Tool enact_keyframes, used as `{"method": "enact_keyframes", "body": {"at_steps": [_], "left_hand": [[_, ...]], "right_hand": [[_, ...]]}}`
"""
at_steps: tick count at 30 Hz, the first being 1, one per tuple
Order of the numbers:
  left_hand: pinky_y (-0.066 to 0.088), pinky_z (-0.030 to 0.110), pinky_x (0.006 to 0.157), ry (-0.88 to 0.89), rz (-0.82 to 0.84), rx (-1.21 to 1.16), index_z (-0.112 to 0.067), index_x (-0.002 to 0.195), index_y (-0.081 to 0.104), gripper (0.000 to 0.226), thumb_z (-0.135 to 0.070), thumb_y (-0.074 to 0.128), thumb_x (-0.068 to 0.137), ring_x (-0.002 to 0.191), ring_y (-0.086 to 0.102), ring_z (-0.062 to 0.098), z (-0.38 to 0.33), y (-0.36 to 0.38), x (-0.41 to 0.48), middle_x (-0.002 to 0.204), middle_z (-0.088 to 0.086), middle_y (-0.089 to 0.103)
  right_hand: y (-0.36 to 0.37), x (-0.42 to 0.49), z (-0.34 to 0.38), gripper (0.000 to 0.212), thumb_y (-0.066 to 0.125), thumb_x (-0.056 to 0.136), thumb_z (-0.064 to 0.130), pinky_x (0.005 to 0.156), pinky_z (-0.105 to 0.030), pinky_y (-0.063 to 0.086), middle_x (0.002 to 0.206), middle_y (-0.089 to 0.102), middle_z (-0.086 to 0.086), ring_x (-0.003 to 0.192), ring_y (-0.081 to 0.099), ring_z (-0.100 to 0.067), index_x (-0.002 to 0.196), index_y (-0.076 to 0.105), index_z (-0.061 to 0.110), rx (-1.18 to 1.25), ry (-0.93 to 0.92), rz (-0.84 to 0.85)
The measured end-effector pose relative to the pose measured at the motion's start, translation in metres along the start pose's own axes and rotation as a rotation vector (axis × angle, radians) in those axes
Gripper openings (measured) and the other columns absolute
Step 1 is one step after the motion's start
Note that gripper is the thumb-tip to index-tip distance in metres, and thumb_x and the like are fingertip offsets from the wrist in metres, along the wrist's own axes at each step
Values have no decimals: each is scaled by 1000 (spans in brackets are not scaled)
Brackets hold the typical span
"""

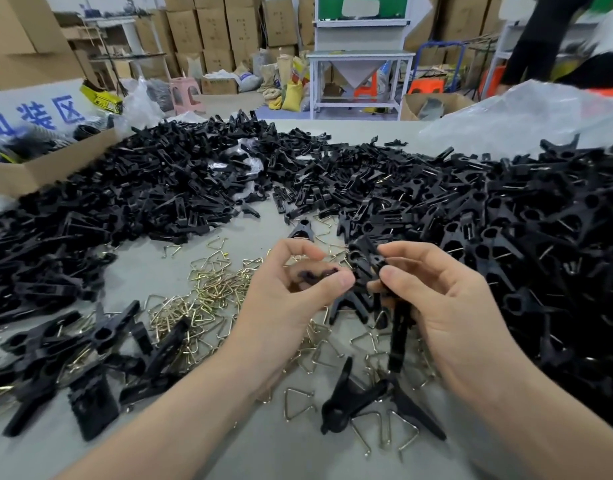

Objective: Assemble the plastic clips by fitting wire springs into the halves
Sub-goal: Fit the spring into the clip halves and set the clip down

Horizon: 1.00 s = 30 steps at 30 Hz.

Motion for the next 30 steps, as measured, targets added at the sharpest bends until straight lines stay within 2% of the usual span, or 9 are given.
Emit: {"method": "enact_keyframes", "body": {"at_steps": [5, 8, 12, 15, 18, 21, 25, 28, 30], "left_hand": [[49, 11, 66, 19, 40, 10, -12, 88, 67, 15, -5, 71, 76, 72, 64, 3, 0, 2, -1, 78, -3, 72], [51, 16, 74, 2, 68, -19, -14, 91, 71, 17, -6, 70, 75, 82, 67, 11, 3, 5, -2, 87, 4, 73], [53, 23, 82, -29, 81, -73, -20, 109, 67, 36, -8, 69, 76, 85, 67, 15, 5, 7, -3, 92, 7, 74], [53, 22, 78, -43, 36, -126, -17, 116, 60, 49, -17, 72, 68, 77, 66, 14, 5, 3, -2, 85, 5, 73], [51, 17, 68, -22, 20, -136, -11, 106, 62, 38, -18, 70, 70, 67, 65, 8, 3, 3, -3, 79, 1, 73], [53, 18, 70, -20, 32, -158, -7, 103, 65, 30, -16, 66, 75, 78, 71, 13, 3, 5, -4, 91, 8, 75], [54, 19, 70, -34, 42, -181, -10, 103, 68, 28, -15, 65, 75, 81, 72, 15, 4, 6, -4, 90, 9, 75], [54, 20, 73, -34, 43, -155, -13, 102, 70, 28, -18, 66, 75, 84, 71, 17, 5, 5, -4, 91, 9, 75], [54, 21, 74, -40, 31, -140, -15, 101, 70, 28, -20, 67, 74, 85, 71, 17, 5, 4, -4, 92, 8, 75]], "right_hand": [[1, -5, 21, 24, 69, 80, 1, 72, -13, 51, 83, 72, 4, 78, 68, -10, 85, 69, 24, -235, -216, -53], [3, -8, 26, 23, 72, 77, 1, 72, -12, 50, 81, 71, 8, 76, 67, -6, 79, 69, 24, -260, -258, -62], [10, -10, 22, 20, 71, 76, -2, 72, -9, 48, 86, 71, 3, 80, 67, -5, 77, 71, 18, -236, -252, 7], [9, -7, 17, 22, 70, 78, -3, 74, -12, 50, 84, 73, 0, 80, 69, -10, 77, 72, 18, -183, -201, 29], [9, -5, 14, 23, 69, 78, -2, 74, -16, 52, 83, 73, 0, 79, 70, -12, 84, 72, 20, -121, -146, 57], [7, -4, 9, 21, 74, 73, 4, 75, -18, 54, 86, 73, -1, 81, 70, -16, 87, 73, 20, -101, -117, 36], [0, -2, -2, 27, 75, 58, 25, 80, -28, 57, 86, 74, -8, 85, 71, -25, 82, 74, 14, -31, -31, -23], [0, -1, 0, 15, 73, 65, 17, 77, -27, 57, 81, 73, -5, 81, 71, -21, 79, 74, 17, 47, -34, 8], [1, 0, 4, 13, 70, 76, 9, 72, -22, 54, 84, 73, 0, 77, 69, -16, 78, 75, 21, -43, -81, 32]]}}
Point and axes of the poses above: each hand's wrist, its own x-axis towards the middle knuckle, its own y-axis out of the palm, z = x × y, the point moved 6 cm from there along x, towards the middle knuckle
